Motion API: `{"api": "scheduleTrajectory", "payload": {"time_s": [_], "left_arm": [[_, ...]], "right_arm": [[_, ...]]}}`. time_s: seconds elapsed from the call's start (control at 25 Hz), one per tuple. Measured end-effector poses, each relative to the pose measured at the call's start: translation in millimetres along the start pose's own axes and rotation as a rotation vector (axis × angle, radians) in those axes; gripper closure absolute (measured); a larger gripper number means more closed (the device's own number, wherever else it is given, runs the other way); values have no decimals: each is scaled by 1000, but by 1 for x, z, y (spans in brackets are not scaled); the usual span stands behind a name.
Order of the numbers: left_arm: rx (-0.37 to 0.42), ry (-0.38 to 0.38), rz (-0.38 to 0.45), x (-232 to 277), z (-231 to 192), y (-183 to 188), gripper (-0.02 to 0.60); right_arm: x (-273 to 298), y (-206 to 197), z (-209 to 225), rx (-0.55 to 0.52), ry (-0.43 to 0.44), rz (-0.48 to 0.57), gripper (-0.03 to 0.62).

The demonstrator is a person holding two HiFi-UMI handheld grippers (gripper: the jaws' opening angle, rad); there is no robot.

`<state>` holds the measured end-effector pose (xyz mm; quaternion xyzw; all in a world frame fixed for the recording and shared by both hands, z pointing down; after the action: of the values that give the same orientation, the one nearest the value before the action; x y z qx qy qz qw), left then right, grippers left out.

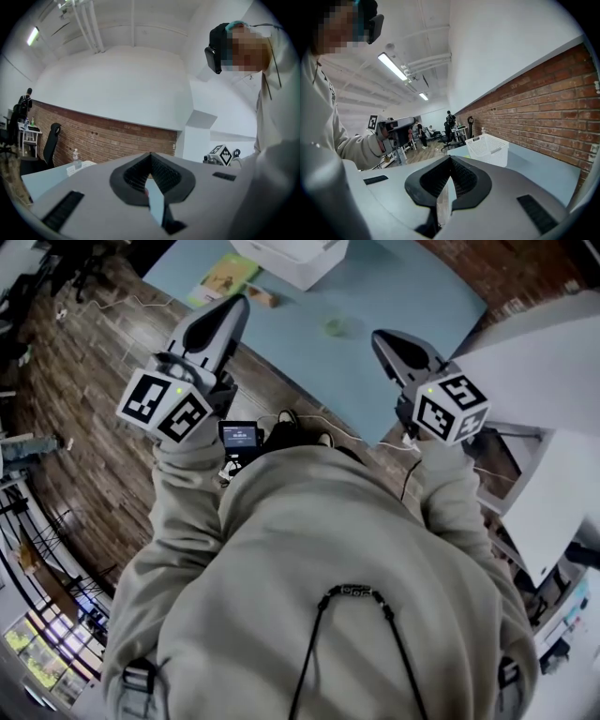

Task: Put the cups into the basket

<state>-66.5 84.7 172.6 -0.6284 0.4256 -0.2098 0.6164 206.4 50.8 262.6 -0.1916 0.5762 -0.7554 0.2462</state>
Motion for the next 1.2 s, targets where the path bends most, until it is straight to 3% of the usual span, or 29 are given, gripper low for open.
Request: {"api": "scheduleTrajectory", "payload": {"time_s": [0.32, 0.68, 0.92, 1.08, 1.2], "left_arm": [[-2, 25, 0, 12, -61, -10, 584], [-84, -52, -22, 70, -158, -27, 584], [-164, -181, -83, 116, -202, -47, 586], [-265, -289, -140, 143, -213, -72, 584], [-295, -389, -202, 162, -209, -96, 584]], "right_arm": [[47, -2, 13, -5, -13, -31, 582], [132, 4, 49, 7, -96, -54, 582], [174, 10, 70, 19, -186, -58, 582], [174, 8, 89, 49, -285, -72, 582], [170, 6, 99, 68, -338, -81, 582]]}}
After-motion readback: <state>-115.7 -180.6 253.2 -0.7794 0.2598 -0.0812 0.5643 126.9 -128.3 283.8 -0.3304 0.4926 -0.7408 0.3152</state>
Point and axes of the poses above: the fingertips, and each gripper's own axes: x forward along the fingers, z to its right, y out of its top, the point moved 7 cm from there along -x, backward along the fingers, and after that the axes turned 15 degrees about z, right-handed, at the moved point
